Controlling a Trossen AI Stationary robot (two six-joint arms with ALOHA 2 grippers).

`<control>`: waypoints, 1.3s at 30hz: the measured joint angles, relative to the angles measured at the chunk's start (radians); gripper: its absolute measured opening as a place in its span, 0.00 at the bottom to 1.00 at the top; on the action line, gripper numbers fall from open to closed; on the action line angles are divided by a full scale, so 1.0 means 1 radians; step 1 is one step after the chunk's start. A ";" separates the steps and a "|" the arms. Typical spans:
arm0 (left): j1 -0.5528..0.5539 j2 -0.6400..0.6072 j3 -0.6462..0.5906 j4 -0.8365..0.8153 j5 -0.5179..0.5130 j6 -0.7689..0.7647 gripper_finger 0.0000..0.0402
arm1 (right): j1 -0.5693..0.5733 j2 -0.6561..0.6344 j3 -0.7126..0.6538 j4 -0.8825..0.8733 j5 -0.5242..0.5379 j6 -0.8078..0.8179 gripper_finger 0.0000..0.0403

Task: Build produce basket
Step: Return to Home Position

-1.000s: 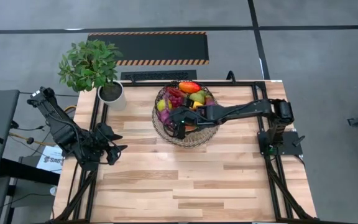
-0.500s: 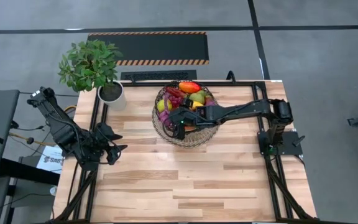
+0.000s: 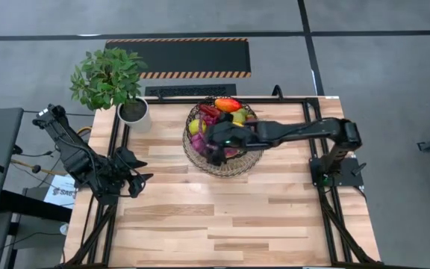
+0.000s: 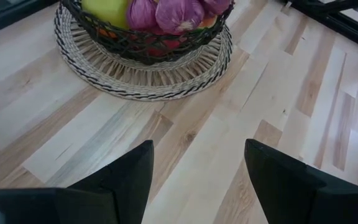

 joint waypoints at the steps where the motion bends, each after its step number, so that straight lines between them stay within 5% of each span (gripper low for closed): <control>1: 0.000 0.000 0.000 0.000 0.000 0.000 0.59 | 0.007 -0.015 0.009 0.010 0.002 -0.003 0.91; 9: 0.000 0.006 0.000 0.001 -0.037 0.046 0.59 | 0.045 -0.281 -0.097 -0.068 0.038 0.101 0.88; 18: -0.003 0.018 0.000 0.039 -0.221 0.153 0.59 | 0.151 -0.621 -0.362 0.010 0.093 0.164 0.88; 26: 0.002 0.018 0.000 0.069 -0.138 0.121 0.59 | 0.228 -0.751 -0.417 -0.148 0.082 0.315 0.86; 28: -0.008 0.019 0.000 0.108 -0.150 0.234 0.59 | 0.255 -0.752 -0.431 -0.190 0.134 0.301 0.87; 32: -0.034 -0.001 -0.019 0.272 -0.157 0.497 0.59 | 0.299 -0.784 -0.555 -0.022 0.307 0.258 0.87; 39: -0.097 -0.172 -0.139 0.396 -0.173 0.566 0.59 | 0.304 -0.972 -0.895 0.331 0.282 0.240 0.86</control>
